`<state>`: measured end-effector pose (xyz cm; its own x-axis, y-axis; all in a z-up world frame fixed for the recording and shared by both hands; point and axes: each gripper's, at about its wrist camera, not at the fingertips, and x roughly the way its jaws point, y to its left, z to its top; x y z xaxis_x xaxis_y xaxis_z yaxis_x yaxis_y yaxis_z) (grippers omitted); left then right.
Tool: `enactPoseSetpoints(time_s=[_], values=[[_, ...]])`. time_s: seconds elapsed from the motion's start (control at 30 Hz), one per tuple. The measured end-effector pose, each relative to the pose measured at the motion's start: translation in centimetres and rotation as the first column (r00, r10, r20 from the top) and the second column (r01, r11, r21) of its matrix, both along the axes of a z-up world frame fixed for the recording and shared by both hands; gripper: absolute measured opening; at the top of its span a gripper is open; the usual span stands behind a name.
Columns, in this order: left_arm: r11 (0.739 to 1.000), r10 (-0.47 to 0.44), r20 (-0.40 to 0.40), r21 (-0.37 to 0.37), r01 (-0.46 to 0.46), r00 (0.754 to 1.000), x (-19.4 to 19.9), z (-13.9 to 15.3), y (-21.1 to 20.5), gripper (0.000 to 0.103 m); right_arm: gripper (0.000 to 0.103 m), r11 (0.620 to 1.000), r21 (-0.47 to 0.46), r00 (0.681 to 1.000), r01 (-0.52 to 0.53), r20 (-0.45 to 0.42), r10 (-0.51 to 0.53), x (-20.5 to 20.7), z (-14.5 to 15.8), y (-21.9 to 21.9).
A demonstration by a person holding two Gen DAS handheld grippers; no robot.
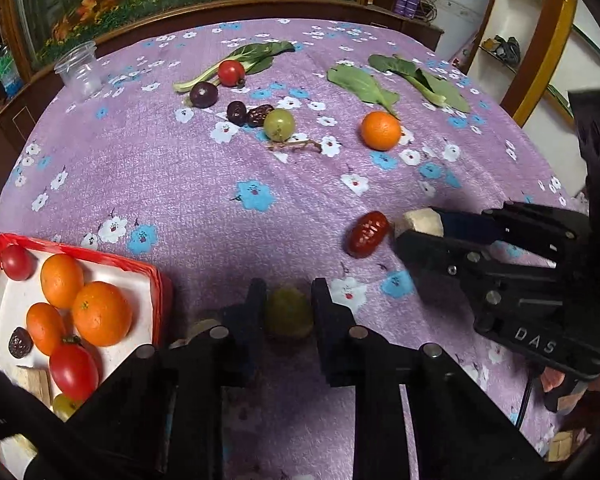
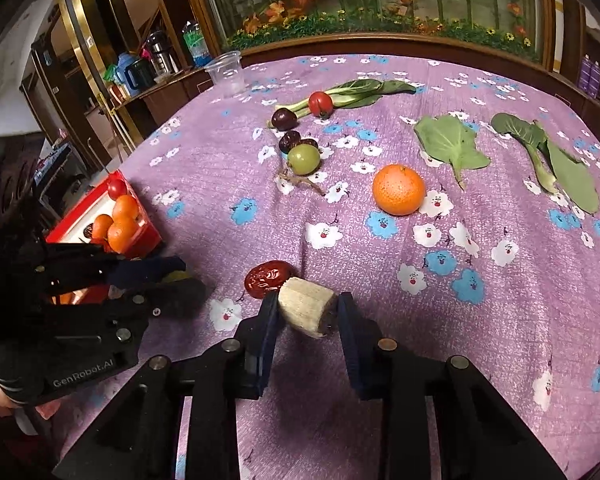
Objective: Organize fruits
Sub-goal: 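Grasp the green plum with the left tool while the right tool grasps a white piece, then carry the plum with the left tool while the right tool carries the white piece to the tray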
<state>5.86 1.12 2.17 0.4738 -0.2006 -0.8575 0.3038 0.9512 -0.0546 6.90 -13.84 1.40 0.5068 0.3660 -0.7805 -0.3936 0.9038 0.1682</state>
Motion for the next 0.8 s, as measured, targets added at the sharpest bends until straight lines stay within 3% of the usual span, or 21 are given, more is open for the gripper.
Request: enactPoseSetpoints(time_s=[0.43, 0.8], values=[[1.0, -0.005, 0.039, -0.015, 0.006, 0.999, -3.0, 3.2, 1.4, 0.02, 0.03, 0.998, 0.037, 0.997, -0.059, 0.048, 0.057, -2.3, 3.5, 1.9], [1.0, 0.023, 0.045, -0.018, -0.022, 0.999, -4.2, 3.7, 3.1, 0.02, 0.03, 0.991, 0.048, 0.99, -0.127, 0.073, 0.124, -3.8, 4.8, 4.9]])
